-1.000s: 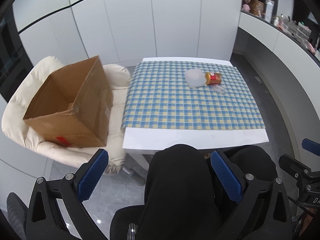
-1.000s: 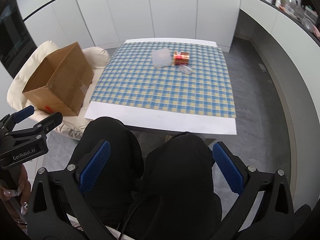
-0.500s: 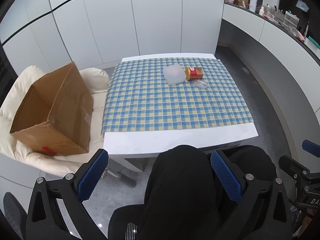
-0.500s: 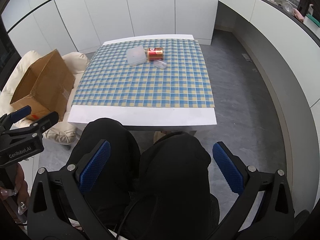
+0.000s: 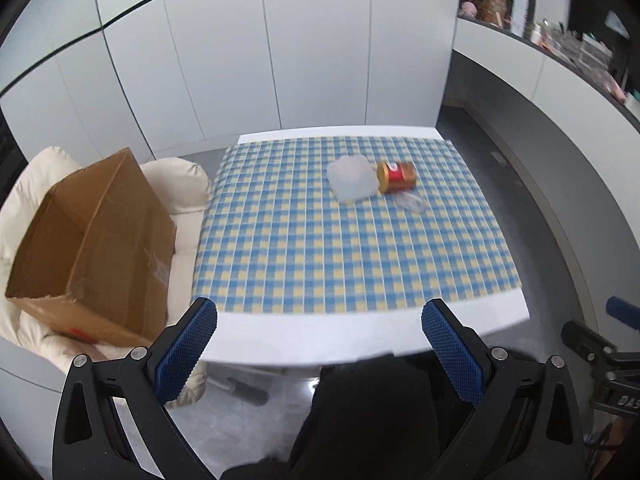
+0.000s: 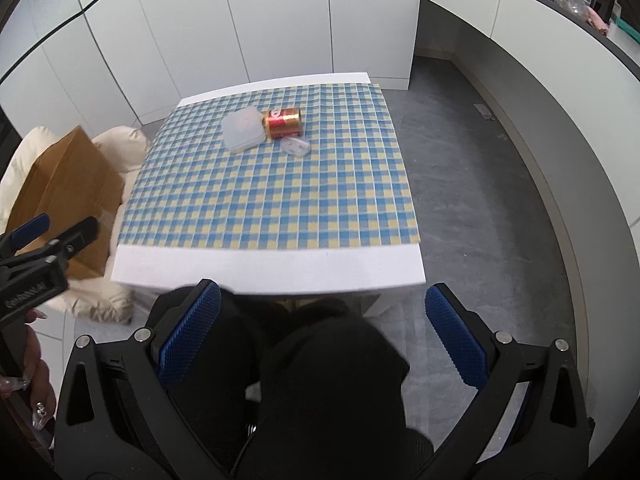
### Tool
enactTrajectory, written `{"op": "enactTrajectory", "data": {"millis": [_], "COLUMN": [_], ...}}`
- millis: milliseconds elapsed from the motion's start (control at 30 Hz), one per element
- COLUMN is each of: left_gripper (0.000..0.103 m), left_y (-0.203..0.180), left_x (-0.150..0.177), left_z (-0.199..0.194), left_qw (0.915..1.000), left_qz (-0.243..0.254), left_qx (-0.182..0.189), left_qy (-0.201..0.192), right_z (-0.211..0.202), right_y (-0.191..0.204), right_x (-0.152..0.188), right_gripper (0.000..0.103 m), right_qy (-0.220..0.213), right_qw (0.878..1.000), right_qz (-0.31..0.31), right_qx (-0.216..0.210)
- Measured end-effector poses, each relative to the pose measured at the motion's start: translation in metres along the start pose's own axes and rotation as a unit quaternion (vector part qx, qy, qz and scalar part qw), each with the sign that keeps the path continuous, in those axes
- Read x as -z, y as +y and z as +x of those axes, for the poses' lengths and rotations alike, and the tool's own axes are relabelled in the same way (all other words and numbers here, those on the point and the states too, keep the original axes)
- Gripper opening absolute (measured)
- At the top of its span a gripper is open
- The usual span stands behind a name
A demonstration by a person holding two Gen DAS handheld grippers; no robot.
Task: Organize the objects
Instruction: 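Lower both open tools toward the frosted box and clear lens case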
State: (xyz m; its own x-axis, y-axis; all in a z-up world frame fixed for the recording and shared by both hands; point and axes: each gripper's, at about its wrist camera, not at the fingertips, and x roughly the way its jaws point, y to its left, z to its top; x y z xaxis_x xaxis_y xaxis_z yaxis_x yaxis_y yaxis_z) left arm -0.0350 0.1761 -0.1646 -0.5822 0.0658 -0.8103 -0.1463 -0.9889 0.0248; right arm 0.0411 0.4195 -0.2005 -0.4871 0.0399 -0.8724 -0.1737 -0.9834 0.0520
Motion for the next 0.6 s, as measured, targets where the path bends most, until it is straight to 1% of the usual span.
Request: {"op": "enactTrajectory", "data": {"millis": [100, 167, 333, 467, 600], "left_gripper": [0.102, 0.102, 0.102, 0.102, 0.102], "left_y": [0.006, 0.008, 0.010, 0.011, 0.012], "left_x": [-0.014, -0.022, -0.040, -0.050, -0.061], "left_z": [0.021, 0.036, 0.083, 0.121, 0.152], "left_qw": [0.9998, 0.9997, 0.9993, 0.9983, 0.9976], "left_qz": [-0.018, -0.021, -0.027, -0.033, -0.035], "left_qx": [0.008, 0.009, -0.005, -0.011, -0.015], "left_qy": [0.005, 0.009, 0.025, 0.046, 0.057], "right_z": [0.024, 0.042, 0.085, 0.138, 0.186], "right_y": [-0.001, -0.002, -0.006, -0.003, 0.001], "right_x": [-0.018, -0.032, -0.064, -0.086, -0.100], "right_gripper": [0.103, 0.103, 0.103, 0.103, 0.103], "right_qy": [-0.003, -0.005, -0.011, 0.010, 0.030], "right_qw": [1.000, 1.000, 1.000, 1.000, 0.999], "right_qz": [-0.004, -0.003, 0.023, 0.018, 0.018], "right_qx": [0.012, 0.011, 0.000, 0.014, 0.024]}}
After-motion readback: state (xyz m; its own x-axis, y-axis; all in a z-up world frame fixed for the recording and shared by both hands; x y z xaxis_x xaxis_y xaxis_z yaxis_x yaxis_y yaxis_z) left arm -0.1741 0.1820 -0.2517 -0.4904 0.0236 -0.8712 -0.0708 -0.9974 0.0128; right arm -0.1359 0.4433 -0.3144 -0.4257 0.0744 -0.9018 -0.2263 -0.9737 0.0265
